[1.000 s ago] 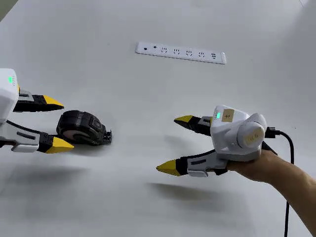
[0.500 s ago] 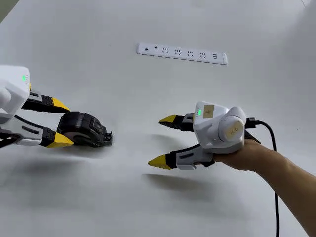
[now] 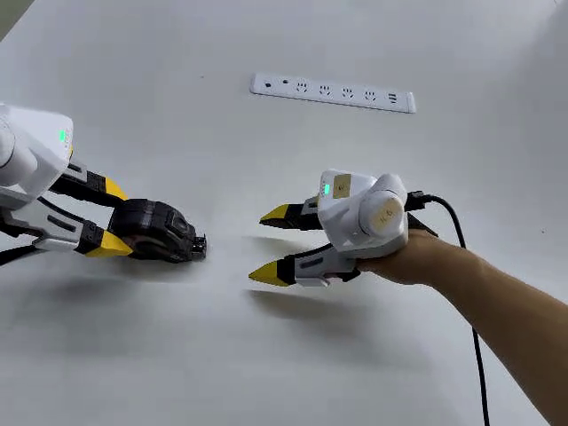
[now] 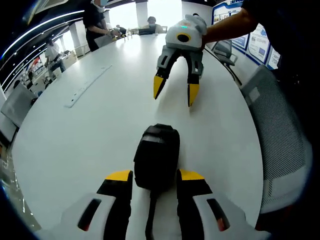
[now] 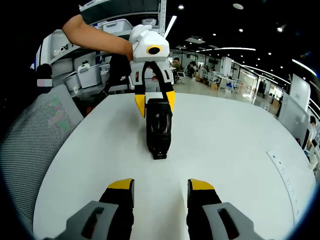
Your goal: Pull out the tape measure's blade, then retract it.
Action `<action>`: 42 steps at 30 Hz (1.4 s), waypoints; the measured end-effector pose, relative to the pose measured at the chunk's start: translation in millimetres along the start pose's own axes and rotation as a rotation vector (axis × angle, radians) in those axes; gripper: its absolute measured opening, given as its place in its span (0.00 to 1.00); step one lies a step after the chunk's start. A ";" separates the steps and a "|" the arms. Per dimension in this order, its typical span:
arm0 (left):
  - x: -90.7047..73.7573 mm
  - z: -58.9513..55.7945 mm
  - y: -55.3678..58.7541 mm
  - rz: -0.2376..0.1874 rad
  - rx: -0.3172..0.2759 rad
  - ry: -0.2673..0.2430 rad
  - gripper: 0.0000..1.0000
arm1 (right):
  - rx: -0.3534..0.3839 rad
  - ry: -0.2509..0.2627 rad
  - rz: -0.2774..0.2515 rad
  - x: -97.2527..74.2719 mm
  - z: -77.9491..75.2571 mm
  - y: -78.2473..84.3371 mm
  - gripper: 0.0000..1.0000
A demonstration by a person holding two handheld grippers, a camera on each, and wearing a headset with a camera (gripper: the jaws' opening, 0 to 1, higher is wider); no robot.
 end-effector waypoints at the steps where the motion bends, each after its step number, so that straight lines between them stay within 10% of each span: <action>1: 0.7 0.0 -0.3 0.001 0.007 0.004 0.30 | -0.009 -0.006 0.004 2.6 -0.3 0.1 0.39; 42: 4.0 2.0 2.1 -0.007 0.013 0.035 0.24 | -0.023 -0.115 0.011 62.7 0.0 -8.7 0.18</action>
Point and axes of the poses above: the centre of the closed fingertips' face, and the gripper's own axes: x roughly forward along the fingers, z roughly to its left, y roughly out of its underside, the point moved 3 cm from there along -x, roughly backward along the fingers, and after that the axes turned 14 degrees about -z, right-handed, at the moved point
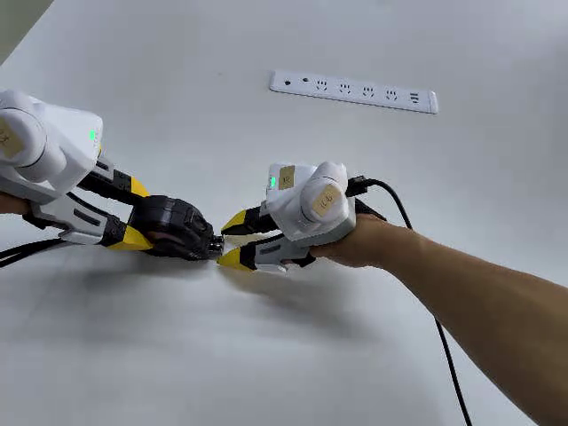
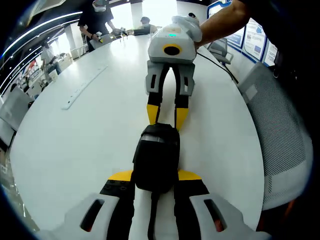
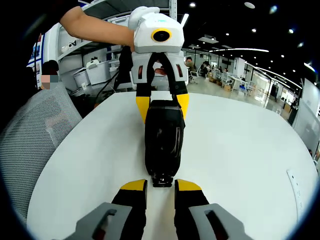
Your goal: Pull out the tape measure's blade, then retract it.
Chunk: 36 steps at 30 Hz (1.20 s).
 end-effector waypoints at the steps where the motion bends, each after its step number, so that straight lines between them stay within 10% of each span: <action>1: 0.0 0.1 0.0 -0.001 0.000 0.000 0.24 | -0.001 -0.001 0.000 0.6 0.1 -0.2 0.17; 36: -0.9 0.3 1.0 -0.007 -0.036 0.000 0.24 | -0.074 -0.016 0.030 1.2 -1.8 1.4 0.08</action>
Point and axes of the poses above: the centre of the closed fingertips' face, and the gripper's own axes: x roughly forward along the fingers, z roughly to its left, y roughly out of its underside, the point moved 3 cm from there along -x, roughly backward along the fingers, and after that the axes turned 14 degrees about -z, right-handed, at the moved point
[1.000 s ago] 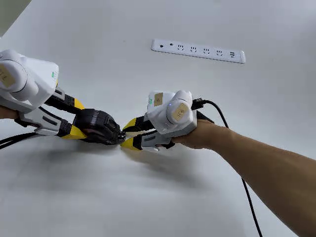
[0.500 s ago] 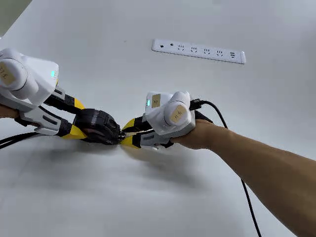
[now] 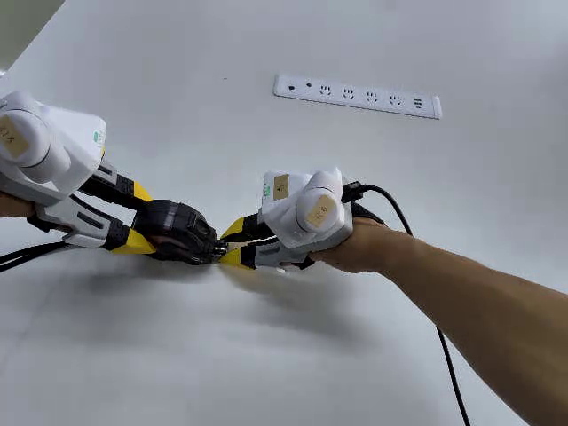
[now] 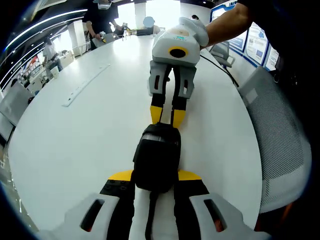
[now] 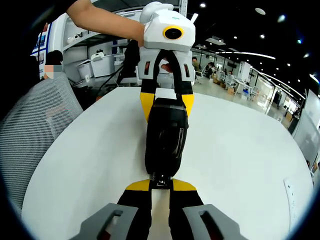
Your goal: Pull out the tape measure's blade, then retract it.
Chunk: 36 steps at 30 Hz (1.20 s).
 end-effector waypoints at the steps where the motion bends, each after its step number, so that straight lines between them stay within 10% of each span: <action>1: 0.1 0.1 0.0 -0.001 -0.002 -0.001 0.24 | 0.000 0.001 0.002 -1.5 -0.1 0.5 0.08; 36: 0.2 0.6 0.5 -0.002 -0.021 -0.001 0.24 | 0.036 0.016 0.036 -34.7 2.9 15.9 0.08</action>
Point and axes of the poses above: the centre of the closed fingertips' face, and the gripper's own axes: x roughly forward along the fingers, z roughly to its left, y roughly out of its underside, the point moved 3 cm from there along -x, roughly backward along the fingers, and after that the axes turned 14 degrees about -z, right-handed, at the moved point
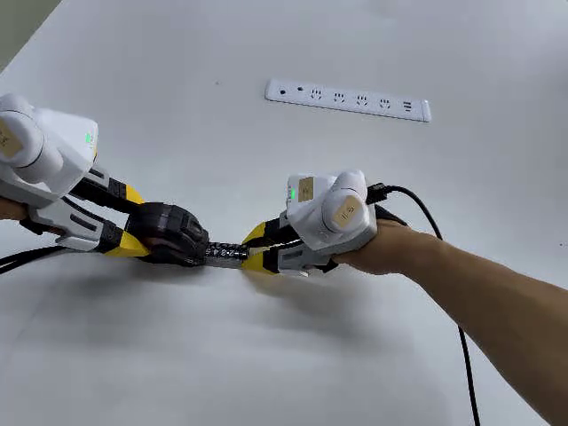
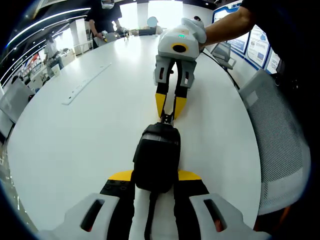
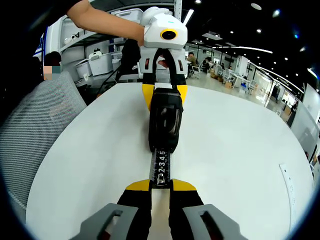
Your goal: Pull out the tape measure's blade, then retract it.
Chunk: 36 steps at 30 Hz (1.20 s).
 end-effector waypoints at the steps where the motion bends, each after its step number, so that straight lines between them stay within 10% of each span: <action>1: 0.0 0.0 0.0 0.000 0.000 0.000 0.24 | 0.001 0.000 0.000 -1.0 0.4 0.5 0.08; 36: 1.0 -0.8 -1.6 0.015 -0.005 0.004 0.24 | 0.025 0.026 0.041 -38.9 3.3 19.7 0.08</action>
Point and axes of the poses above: the centre of the closed fingertips' face, and the gripper's own axes: x roughly forward along the fingers, z roughly to its left, y roughly out of its underside, the point moved 3 cm from there along -x, roughly backward along the fingers, and after that the axes turned 14 degrees about -z, right-handed, at the moved point
